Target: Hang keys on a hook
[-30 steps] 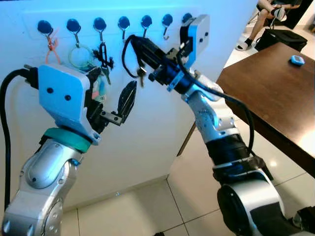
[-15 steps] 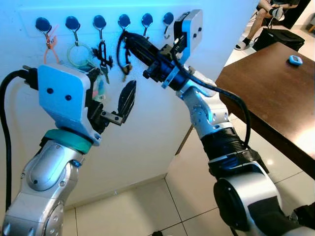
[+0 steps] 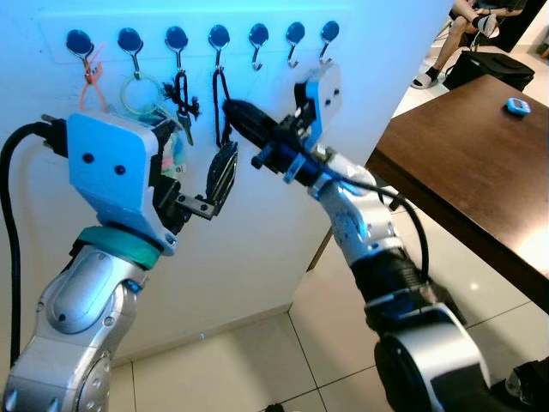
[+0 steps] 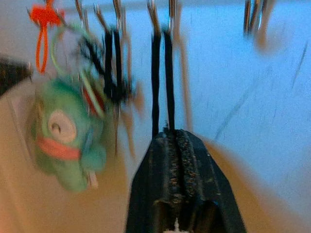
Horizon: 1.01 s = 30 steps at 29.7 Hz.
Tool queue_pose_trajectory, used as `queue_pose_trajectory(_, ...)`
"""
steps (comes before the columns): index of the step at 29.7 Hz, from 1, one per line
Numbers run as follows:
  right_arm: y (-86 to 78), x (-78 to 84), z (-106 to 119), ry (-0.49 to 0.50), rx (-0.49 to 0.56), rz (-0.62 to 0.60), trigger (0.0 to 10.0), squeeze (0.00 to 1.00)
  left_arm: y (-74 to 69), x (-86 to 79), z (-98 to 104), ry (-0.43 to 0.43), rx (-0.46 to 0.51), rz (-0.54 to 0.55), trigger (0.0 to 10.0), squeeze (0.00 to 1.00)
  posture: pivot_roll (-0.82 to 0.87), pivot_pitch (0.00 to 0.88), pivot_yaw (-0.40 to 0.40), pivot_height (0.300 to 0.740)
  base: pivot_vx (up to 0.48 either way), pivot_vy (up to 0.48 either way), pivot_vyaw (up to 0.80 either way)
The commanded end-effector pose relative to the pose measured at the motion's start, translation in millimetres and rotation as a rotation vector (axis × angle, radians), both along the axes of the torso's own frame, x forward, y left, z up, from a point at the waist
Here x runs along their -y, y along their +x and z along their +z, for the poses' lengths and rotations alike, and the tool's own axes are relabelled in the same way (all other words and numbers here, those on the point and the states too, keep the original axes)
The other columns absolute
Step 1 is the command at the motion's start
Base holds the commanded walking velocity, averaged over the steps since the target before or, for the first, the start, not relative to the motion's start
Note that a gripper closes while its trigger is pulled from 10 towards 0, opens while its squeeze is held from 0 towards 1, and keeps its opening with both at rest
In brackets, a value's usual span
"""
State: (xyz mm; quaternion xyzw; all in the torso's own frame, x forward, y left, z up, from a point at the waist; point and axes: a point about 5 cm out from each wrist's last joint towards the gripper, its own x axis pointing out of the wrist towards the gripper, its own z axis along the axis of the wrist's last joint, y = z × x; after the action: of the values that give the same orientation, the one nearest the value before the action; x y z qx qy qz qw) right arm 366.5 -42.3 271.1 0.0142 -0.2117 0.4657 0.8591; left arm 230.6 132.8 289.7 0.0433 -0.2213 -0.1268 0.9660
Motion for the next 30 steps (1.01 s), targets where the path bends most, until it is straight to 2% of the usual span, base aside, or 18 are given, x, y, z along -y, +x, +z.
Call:
queue_pose_trajectory(1,-1.5,0.0,0,-0.005,0.010,0.001,10.0,1.00,-1.4,1.5,1,0.000,0.000,-0.010,10.0,0.00,0.05,0.114,-0.010,0.740,0.000,0.000,0.00)
queue_pose_trajectory(5,-4.6,2.6,-2,0.012,0.008,-0.004,10.0,1.00,-0.4,2.3,0,-0.001,-0.005,-0.015,10.0,0.00,0.05,0.117,-0.002,0.740,0.000,0.000,0.00)
queue_pose_trajectory(6,-8.1,6.1,-4,0.033,0.006,-0.004,10.0,0.00,0.4,3.2,0,-0.002,-0.009,-0.019,10.0,0.00,0.04,0.119,0.002,0.740,0.000,0.000,0.00)
queue_pose_trajectory(8,-10.8,8.5,-6,0.047,0.004,-0.004,10.0,0.00,1.0,3.7,-1,-0.002,-0.012,-0.021,10.0,0.00,0.04,0.119,0.003,0.740,0.000,0.000,0.00)
queue_pose_trajectory(10,-24.2,18.0,-19,0.068,-0.025,0.009,10.0,0.00,3.4,5.0,-5,-0.002,-0.028,-0.025,10.0,0.00,0.03,0.122,0.018,0.740,0.000,0.000,0.00)
queue_pose_trajectory(12,-31.0,21.4,-26,0.070,-0.040,0.020,10.0,0.00,4.7,4.8,-7,-0.002,-0.038,-0.019,10.0,0.00,0.03,0.121,0.020,0.740,0.000,0.000,0.00)
queue_pose_trajectory(15,-54.6,32.0,-47,0.040,-0.101,0.069,10.0,0.00,9.5,1.6,-16,-0.002,-0.068,0.028,10.0,0.00,0.01,0.120,0.034,0.740,0.000,0.000,0.00)
queue_pose_trajectory(16,-54.6,32.0,-47,0.040,-0.101,0.069,10.0,0.00,9.5,1.6,-16,-0.002,-0.068,0.028,10.0,0.00,0.01,0.120,0.034,0.740,0.000,0.000,0.00)
queue_pose_trajectory(18,-72.3,45.8,-63,-0.006,-0.143,0.048,10.0,0.00,13.1,-2.0,-23,-0.003,-0.085,0.068,10.0,0.00,-0.03,0.113,0.050,0.740,0.000,0.000,0.00)
queue_pose_trajectory(19,-72.3,45.8,-63,-0.006,-0.143,0.048,10.0,0.00,13.1,-2.0,-23,-0.003,-0.085,0.068,10.0,0.00,-0.03,0.113,0.050,0.740,0.000,0.000,0.00)
queue_pose_trajectory(20,-76.9,53.0,-69,-0.015,-0.167,0.002,10.0,0.00,14.8,-3.8,-26,-0.007,-0.098,0.090,10.0,0.00,-0.03,0.113,0.050,0.740,0.000,0.000,0.00)
queue_pose_trajectory(21,-76.9,53.0,-69,-0.015,-0.167,0.002,10.0,0.00,14.8,-3.8,-26,-0.007,-0.098,0.090,10.0,0.00,-0.03,0.113,0.050,0.740,0.000,0.000,0.00)
queue_pose_trajectory(22,-75.8,61.1,-75,-0.017,-0.164,-0.106,10.0,0.00,16.9,-6.6,-32,-0.013,-0.120,0.117,10.0,0.00,-0.04,0.105,0.054,0.740,0.000,0.000,0.00)
queue_pose_trajectory(23,-75.8,61.1,-75,-0.017,-0.164,-0.106,10.0,0.00,16.9,-6.6,-32,-0.013,-0.120,0.117,10.0,0.00,-0.04,0.105,0.054,0.740,0.000,0.000,0.00)
queue_pose_trajectory(26,-63.2,77.2,-82,0.014,-0.111,-0.477,10.0,0.00,23.7,-16.2,-53,-0.030,-0.187,0.207,10.0,0.00,-0.05,0.084,0.061,0.740,0.000,0.000,0.00)
queue_pose_trajectory(27,-63.2,77.2,-82,0.014,-0.111,-0.477,10.0,0.00,23.7,-16.2,-53,-0.030,-0.187,0.207,10.0,0.00,-0.05,0.084,0.061,0.740,0.000,0.000,0.00)
queue_pose_trajectory(28,-61.0,76.3,-81,0.026,-0.095,-0.529,10.0,0.00,26.4,-18.6,-60,-0.034,-0.206,0.231,10.0,0.00,-0.05,0.076,0.062,0.740,0.000,0.000,0.00)
queue_pose_trajectory(30,-61.0,76.3,-81,0.026,-0.095,-0.529,10.0,0.00,26.4,-18.6,-60,-0.034,-0.206,0.231,10.0,0.00,-0.05,0.076,0.062,0.740,0.000,0.000,0.00)
